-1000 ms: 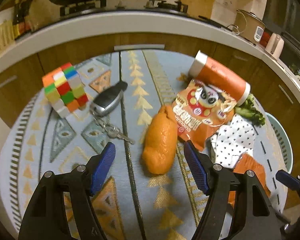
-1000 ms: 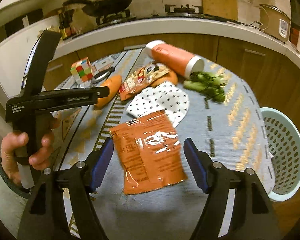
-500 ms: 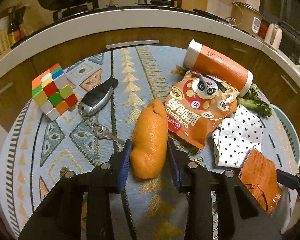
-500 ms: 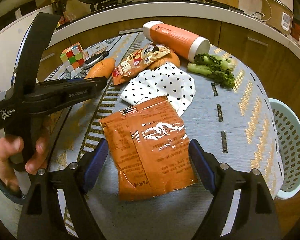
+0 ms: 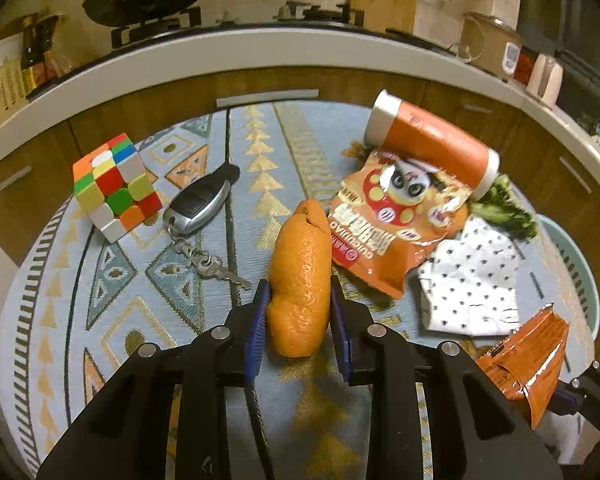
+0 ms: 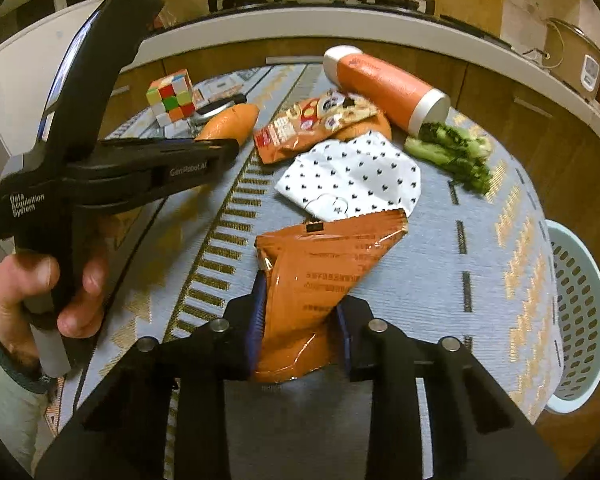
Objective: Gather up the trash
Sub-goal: 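Grasp the orange fruit with the left tool while the right tool grasps the orange snack bag, then carry the fruit and snack bag over the blue basket and open both tools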
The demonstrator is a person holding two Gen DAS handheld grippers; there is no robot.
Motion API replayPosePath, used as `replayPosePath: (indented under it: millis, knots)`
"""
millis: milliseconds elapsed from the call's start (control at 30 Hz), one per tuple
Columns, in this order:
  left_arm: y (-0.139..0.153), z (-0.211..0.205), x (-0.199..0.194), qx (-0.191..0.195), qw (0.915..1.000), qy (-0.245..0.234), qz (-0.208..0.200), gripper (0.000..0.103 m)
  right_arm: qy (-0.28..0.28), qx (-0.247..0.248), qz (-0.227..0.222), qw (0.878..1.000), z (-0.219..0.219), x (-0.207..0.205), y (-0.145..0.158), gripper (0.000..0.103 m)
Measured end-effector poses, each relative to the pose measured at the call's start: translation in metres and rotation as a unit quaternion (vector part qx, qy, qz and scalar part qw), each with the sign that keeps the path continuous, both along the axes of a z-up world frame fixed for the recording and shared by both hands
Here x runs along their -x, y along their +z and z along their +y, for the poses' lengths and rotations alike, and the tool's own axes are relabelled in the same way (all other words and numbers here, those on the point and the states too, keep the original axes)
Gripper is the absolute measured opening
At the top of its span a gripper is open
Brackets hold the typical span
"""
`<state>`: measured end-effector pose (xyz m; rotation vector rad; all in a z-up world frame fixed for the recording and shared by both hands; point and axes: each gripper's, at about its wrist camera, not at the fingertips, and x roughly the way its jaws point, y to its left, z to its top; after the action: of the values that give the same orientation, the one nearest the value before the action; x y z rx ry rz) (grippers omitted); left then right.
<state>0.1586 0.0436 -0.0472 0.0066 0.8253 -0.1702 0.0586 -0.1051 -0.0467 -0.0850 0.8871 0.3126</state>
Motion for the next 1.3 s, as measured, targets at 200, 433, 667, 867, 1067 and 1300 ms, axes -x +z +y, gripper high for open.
replayPosePath:
  millis: [200, 433, 667, 867, 1067, 1300]
  knots:
    - [0.019, -0.003, 0.018, 0.022, 0.9994, -0.013, -0.024, 0.026, -0.014, -0.01, -0.037, 0.999, -0.019, 0.01, 0.029, 0.026]
    - [0.052, -0.038, 0.031, -0.003, 0.9969, -0.045, -0.064, 0.026, -0.065, -0.018, -0.079, 0.995, -0.063, 0.017, 0.063, 0.026]
    - [0.073, -0.095, 0.041, -0.032, 0.9901, -0.094, -0.1, 0.026, -0.129, -0.025, -0.108, 0.985, -0.12, 0.022, 0.087, 0.026]
    - [0.084, -0.153, 0.042, -0.005, 0.9824, -0.161, -0.095, 0.026, -0.185, -0.028, -0.123, 0.975, -0.175, 0.031, 0.099, 0.026]
    - [0.078, -0.221, 0.041, 0.003, 0.971, -0.227, -0.076, 0.026, -0.242, -0.033, -0.113, 0.963, -0.229, 0.036, 0.092, 0.026]
    - [0.058, -0.282, 0.031, 0.006, 0.9606, -0.275, -0.042, 0.026, -0.288, -0.038, -0.092, 0.952, -0.276, 0.031, 0.074, 0.026]
